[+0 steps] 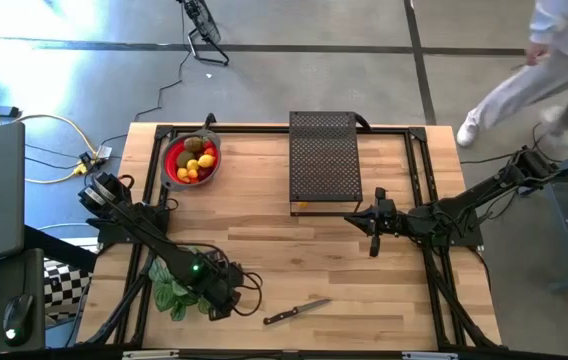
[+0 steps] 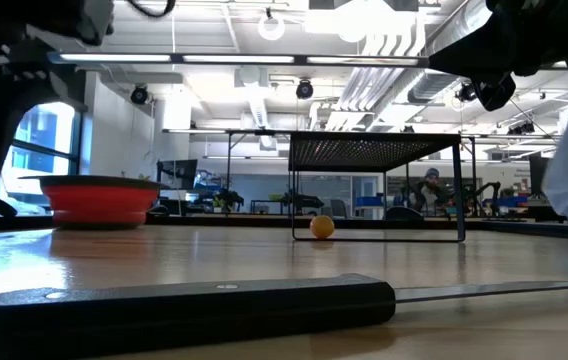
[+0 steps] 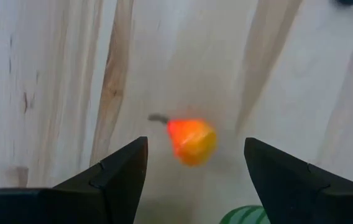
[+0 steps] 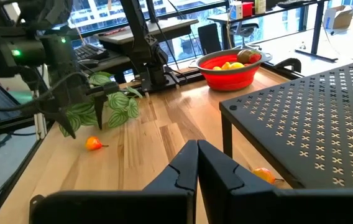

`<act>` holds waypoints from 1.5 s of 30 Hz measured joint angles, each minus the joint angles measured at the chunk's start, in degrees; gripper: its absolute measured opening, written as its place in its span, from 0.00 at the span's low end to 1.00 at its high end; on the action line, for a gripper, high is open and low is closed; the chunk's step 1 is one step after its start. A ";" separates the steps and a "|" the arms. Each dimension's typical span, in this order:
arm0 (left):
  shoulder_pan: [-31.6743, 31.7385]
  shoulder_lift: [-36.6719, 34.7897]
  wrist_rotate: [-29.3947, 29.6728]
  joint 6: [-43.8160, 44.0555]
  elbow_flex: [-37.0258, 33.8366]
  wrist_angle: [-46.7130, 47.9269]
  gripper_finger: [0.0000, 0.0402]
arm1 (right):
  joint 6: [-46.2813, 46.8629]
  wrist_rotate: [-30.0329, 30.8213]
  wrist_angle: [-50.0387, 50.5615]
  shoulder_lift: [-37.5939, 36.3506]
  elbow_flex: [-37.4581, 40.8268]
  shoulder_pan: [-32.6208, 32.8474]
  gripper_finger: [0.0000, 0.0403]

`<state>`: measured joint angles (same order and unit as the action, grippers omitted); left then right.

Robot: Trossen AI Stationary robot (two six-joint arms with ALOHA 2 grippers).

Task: Pick & Place Fruit
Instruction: Put the orange pear into the strainer bowl

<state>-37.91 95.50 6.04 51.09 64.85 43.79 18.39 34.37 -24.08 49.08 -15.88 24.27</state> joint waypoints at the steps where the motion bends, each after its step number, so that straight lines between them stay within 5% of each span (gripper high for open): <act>1: 0.00 0.00 -0.48 0.25 -0.54 -0.04 0.65 | 0.00 0.00 0.00 0.00 0.00 0.00 0.01; 31: 0.00 1.00 2.68 0.39 -2.09 -2.54 0.65 | 0.00 0.00 0.32 0.00 0.00 0.00 0.01; 45: 0.00 5.71 -1.49 0.20 -2.09 -4.72 0.65 | 0.00 0.02 0.77 -0.02 0.00 0.00 0.01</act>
<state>-37.91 101.21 4.55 51.29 62.76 39.07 18.39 34.39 -23.31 49.06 -15.88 24.27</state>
